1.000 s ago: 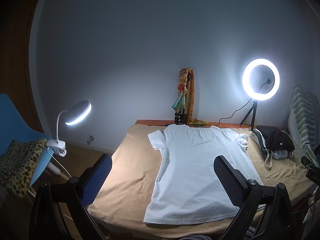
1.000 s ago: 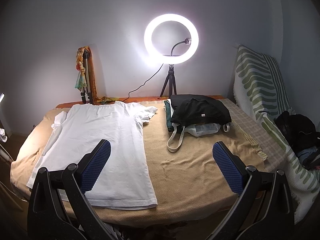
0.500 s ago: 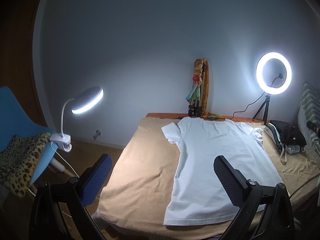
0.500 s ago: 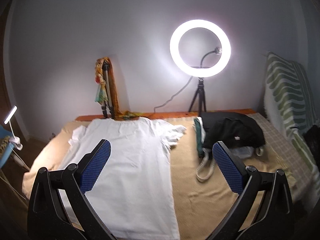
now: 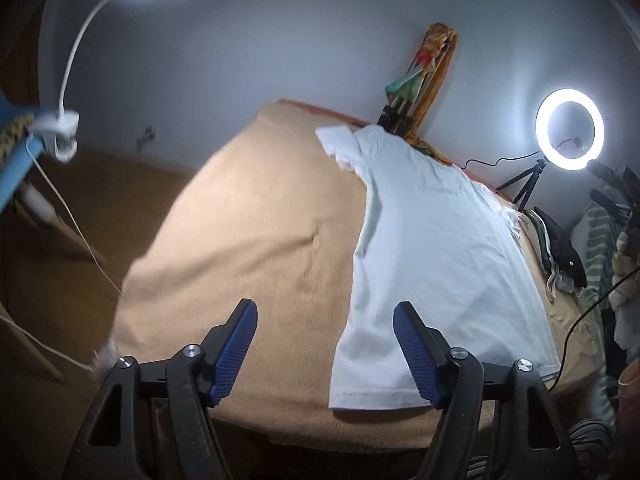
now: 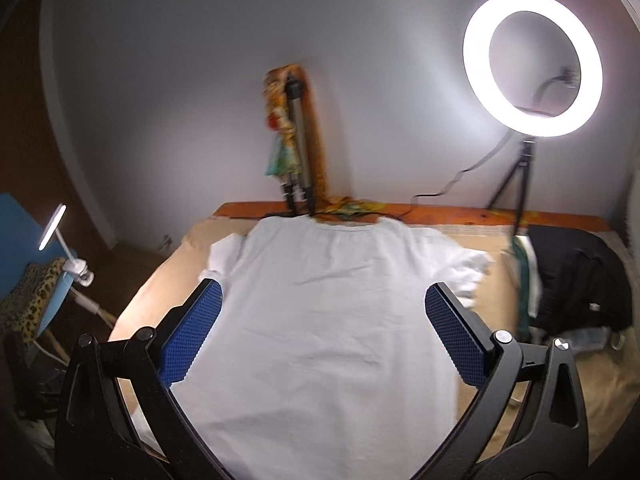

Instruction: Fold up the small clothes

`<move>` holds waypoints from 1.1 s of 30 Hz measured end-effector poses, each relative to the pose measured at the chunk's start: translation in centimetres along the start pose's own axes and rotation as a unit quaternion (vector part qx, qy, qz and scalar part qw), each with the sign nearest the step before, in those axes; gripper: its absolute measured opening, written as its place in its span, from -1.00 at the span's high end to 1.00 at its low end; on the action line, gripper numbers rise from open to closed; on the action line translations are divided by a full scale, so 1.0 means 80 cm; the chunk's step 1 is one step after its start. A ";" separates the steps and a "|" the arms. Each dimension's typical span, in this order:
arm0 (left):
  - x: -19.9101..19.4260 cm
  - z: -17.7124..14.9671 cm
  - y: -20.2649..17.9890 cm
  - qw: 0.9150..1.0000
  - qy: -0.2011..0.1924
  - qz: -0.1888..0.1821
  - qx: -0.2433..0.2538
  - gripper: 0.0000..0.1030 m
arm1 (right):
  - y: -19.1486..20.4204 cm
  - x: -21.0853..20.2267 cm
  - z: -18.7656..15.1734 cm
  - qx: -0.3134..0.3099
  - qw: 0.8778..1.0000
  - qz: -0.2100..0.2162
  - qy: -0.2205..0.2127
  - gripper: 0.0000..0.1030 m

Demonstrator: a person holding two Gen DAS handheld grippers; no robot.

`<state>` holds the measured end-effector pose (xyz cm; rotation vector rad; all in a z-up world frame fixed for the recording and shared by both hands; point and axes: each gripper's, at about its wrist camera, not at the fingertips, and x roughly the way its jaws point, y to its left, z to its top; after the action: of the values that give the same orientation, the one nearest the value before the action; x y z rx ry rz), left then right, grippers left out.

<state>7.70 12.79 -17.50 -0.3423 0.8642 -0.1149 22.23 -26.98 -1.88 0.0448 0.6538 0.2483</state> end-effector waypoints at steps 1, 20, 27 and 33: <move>0.003 -0.005 0.002 1.000 0.004 -0.005 -0.003 -0.36 | 0.012 0.013 0.004 -0.005 1.000 0.008 0.005 -1.00; 0.063 -0.052 -0.007 0.996 0.062 -0.065 0.021 0.01 | 0.198 0.302 0.037 -0.044 0.982 0.118 0.140 -0.59; 0.071 -0.050 -0.004 0.996 0.052 -0.061 0.031 0.13 | 0.232 0.411 0.010 -0.070 0.975 0.085 0.192 -0.53; 0.078 -0.049 -0.002 0.996 0.048 -0.070 0.028 0.33 | 0.256 0.477 0.000 -0.091 0.971 0.055 0.212 -0.50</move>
<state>8.74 10.17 -24.28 -0.3476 0.9299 -0.2860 47.02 2.12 -22.18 -0.1529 1.0526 0.4303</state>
